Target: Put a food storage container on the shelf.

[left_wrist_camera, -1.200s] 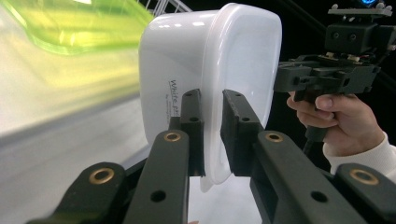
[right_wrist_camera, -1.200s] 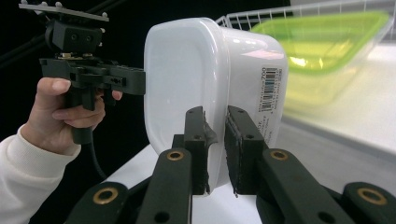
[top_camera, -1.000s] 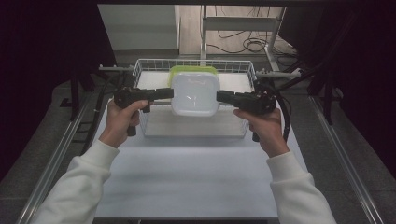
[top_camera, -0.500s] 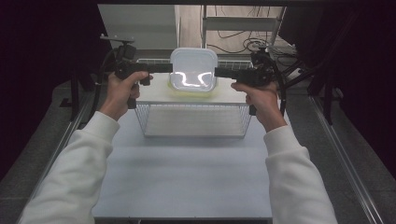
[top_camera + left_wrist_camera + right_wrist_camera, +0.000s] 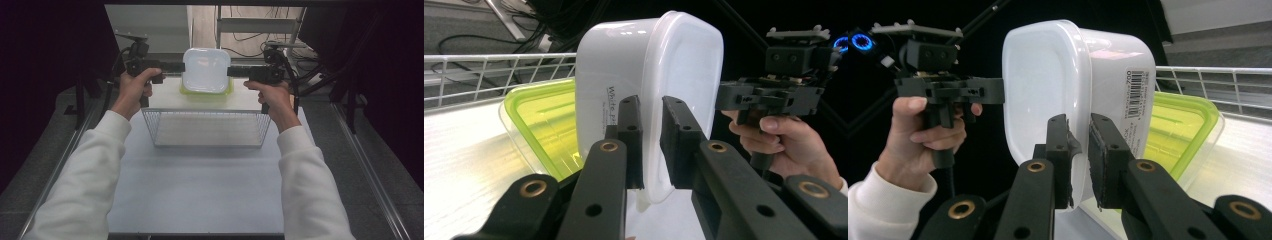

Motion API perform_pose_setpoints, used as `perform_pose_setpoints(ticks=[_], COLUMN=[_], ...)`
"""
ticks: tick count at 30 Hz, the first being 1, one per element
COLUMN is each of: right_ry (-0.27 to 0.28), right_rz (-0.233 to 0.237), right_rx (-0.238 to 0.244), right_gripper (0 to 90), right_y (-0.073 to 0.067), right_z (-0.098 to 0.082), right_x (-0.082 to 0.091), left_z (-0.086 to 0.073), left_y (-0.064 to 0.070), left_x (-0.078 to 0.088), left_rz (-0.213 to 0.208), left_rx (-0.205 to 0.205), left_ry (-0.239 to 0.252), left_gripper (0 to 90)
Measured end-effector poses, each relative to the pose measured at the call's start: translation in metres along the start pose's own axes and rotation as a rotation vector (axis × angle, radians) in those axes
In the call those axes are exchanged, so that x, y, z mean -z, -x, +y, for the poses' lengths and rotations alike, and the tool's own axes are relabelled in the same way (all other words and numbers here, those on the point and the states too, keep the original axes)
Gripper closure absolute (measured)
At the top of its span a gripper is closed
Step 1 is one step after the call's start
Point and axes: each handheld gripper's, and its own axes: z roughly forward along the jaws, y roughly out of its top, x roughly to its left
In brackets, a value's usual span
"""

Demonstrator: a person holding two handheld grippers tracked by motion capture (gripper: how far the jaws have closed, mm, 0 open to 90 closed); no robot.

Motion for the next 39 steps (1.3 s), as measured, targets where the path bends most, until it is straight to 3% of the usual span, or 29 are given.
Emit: perform_pose_setpoints(ticks=[4, 9, 14, 19, 24, 31, 36, 39], right_ry=[-0.002, -0.008, 0.0, -0.011, 0.013, 0.011, 0.011, 0.024], right_rz=[0.008, 0.014, 0.031, 0.011, 0.028, 0.039, 0.031, 0.016], right_rx=[-0.017, -0.059, -0.131, -0.174, -0.229, -0.286, -0.287, -0.264], right_gripper=[79.0, 78.6, 77.7, 74.1, 73.5, 70.5, 67.1, 56.0], right_y=[0.004, 0.007, 0.015, 0.022, 0.031, 0.035, 0.033, 0.03], right_z=[0.005, 0.01, 0.012, 0.015, 0.015, 0.013, 0.012, 0.012], right_x=[-0.002, -0.004, -0.007, -0.014, -0.019, -0.021, -0.022, -0.023], left_z=[0.002, 0.005, 0.009, 0.012, 0.014, 0.015, 0.014, 0.015], left_y=[-0.005, -0.011, -0.016, -0.024, -0.034, -0.043, -0.043, -0.04], left_x=[-0.001, -0.003, -0.006, -0.01, -0.014, -0.019, -0.022, -0.02], left_rz=[-0.011, -0.023, -0.041, -0.05, -0.062, -0.062, -0.057, -0.046], left_rx=[0.026, 0.092, 0.17, 0.235, 0.278, 0.307, 0.296, 0.254], left_ry=[-0.004, 0.004, 0.008, 0.016, 0.03, 0.022, 0.02, 0.048], left_gripper=[79.5, 79.5, 79.8, 79.0, 77.6, 74.1, 67.8, 57.1])
